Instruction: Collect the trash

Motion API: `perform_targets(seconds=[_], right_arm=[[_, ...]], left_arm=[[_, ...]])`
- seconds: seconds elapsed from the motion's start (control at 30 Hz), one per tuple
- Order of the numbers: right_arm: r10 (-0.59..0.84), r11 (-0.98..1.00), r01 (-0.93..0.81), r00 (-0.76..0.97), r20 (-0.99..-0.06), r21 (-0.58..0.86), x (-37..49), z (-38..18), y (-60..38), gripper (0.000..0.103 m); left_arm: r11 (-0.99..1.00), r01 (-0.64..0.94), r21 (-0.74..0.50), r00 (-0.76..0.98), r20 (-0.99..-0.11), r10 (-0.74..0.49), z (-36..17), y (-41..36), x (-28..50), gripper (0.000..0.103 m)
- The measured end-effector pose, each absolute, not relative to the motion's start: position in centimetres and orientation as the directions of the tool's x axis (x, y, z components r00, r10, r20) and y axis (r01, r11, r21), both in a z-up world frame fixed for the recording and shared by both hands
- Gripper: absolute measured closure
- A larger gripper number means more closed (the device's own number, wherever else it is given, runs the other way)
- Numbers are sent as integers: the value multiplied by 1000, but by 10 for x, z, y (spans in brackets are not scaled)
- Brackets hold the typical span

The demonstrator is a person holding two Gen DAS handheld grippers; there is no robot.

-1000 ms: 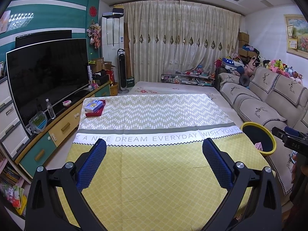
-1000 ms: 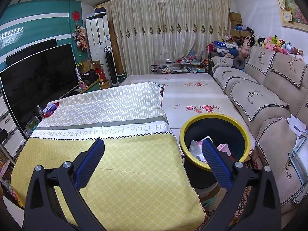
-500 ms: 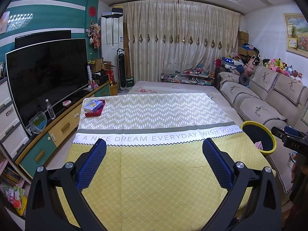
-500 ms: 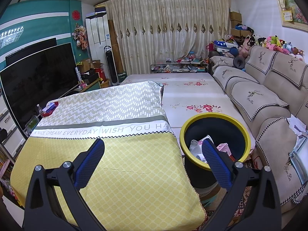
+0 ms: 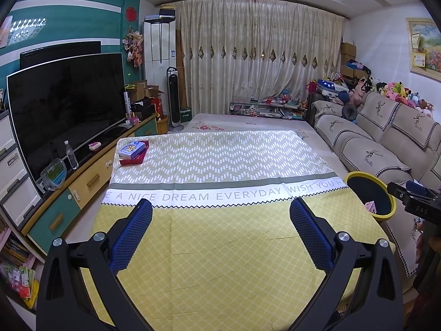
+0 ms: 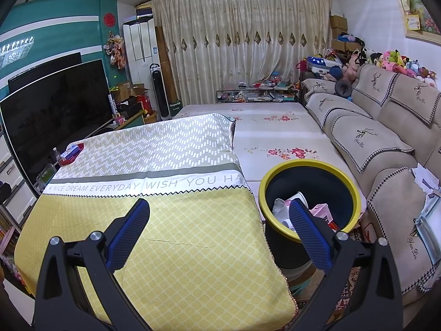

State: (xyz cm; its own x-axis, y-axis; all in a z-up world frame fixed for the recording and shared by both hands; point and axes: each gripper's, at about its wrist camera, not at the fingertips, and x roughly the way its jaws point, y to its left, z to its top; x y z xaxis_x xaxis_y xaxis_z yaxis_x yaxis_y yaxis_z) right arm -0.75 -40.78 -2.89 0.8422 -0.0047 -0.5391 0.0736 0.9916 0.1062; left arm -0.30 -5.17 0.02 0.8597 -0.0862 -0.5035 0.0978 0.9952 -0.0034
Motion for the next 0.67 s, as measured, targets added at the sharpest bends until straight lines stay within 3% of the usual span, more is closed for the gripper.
perform_targets(seconds=[0.43,0.67], right_arm=[[-5,992,74,830,-557,102,-1,-32,-407,7],[96,991,-25,807,-583,130,51,-22,-391,7]], left_arm=[[995,88,-44,841,-532,-98,-7,-44,18,5],[999,52,15,812,-583,-33,-17,-23,92,5]])
